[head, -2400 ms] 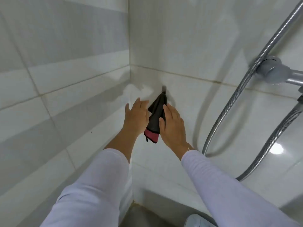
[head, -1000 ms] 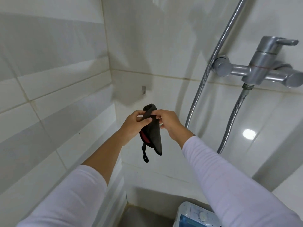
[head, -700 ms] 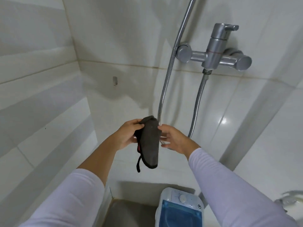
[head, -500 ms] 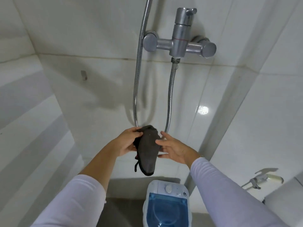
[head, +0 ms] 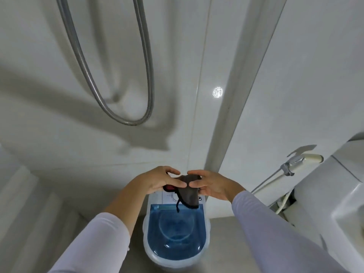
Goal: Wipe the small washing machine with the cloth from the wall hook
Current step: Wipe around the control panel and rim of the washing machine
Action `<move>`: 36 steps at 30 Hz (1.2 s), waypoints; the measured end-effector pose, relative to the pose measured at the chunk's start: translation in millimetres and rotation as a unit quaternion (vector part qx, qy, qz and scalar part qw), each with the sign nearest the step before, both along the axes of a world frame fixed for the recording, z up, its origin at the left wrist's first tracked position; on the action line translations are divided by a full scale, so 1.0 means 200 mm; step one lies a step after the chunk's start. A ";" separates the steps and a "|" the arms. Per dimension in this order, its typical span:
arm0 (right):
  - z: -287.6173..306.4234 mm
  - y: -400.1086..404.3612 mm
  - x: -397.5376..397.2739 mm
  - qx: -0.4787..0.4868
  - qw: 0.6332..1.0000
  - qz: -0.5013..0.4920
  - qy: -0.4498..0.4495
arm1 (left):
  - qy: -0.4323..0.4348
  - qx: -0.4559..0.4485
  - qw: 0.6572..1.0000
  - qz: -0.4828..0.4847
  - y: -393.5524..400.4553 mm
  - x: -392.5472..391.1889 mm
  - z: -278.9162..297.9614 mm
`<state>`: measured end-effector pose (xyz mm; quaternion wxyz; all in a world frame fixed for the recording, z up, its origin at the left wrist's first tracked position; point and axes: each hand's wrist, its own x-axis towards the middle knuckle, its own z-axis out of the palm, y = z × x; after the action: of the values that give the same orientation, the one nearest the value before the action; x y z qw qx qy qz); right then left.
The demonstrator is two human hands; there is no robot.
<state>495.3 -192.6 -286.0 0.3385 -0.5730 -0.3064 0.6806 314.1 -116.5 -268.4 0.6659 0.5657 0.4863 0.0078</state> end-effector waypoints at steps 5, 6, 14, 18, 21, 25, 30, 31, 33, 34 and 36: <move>-0.32 0.13 0.08 0.018 0.995 0.039 -0.085 | 0.111 0.163 0.977 -0.081 0.13 0.10 -0.33; -0.38 0.16 0.09 0.023 0.993 0.049 -0.109 | 0.119 0.191 0.971 -0.088 0.16 0.11 -0.39; -0.81 0.38 0.19 0.117 0.932 0.082 -0.333 | 0.111 0.394 0.910 -0.065 0.35 0.19 -0.83; -0.94 0.41 0.19 0.193 0.894 0.049 -0.402 | 0.108 0.452 0.884 -0.043 0.38 0.20 -0.98; -1.01 0.39 0.18 0.242 0.881 0.015 -0.407 | 0.082 0.482 0.872 0.025 0.34 0.21 -1.08; -1.07 0.31 0.12 0.272 0.890 -0.071 -0.359 | 0.027 0.477 0.871 0.112 0.20 0.25 -1.14; -1.04 0.18 0.07 0.262 0.911 -0.168 -0.271 | -0.109 0.317 0.930 0.152 0.01 0.27 -1.09; -1.03 0.15 0.08 0.257 0.922 -0.169 -0.234 | -0.141 0.279 0.938 0.148 -0.03 0.27 -1.06; -1.01 0.08 0.09 0.254 0.938 -0.169 -0.163 | -0.175 0.237 0.948 0.124 -0.09 0.26 -1.02; -1.00 0.06 0.09 0.253 0.940 -0.177 -0.142 | -0.182 0.240 0.948 0.106 -0.12 0.26 -1.01; -0.99 0.02 0.11 0.255 0.940 -0.199 -0.108 | -0.195 0.249 0.946 0.072 -0.17 0.25 -1.01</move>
<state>518.1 -189.4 -484.9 0.5670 -0.5866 -0.3838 0.4326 363.9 -150.5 -470.5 0.5837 0.6639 0.3689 0.2871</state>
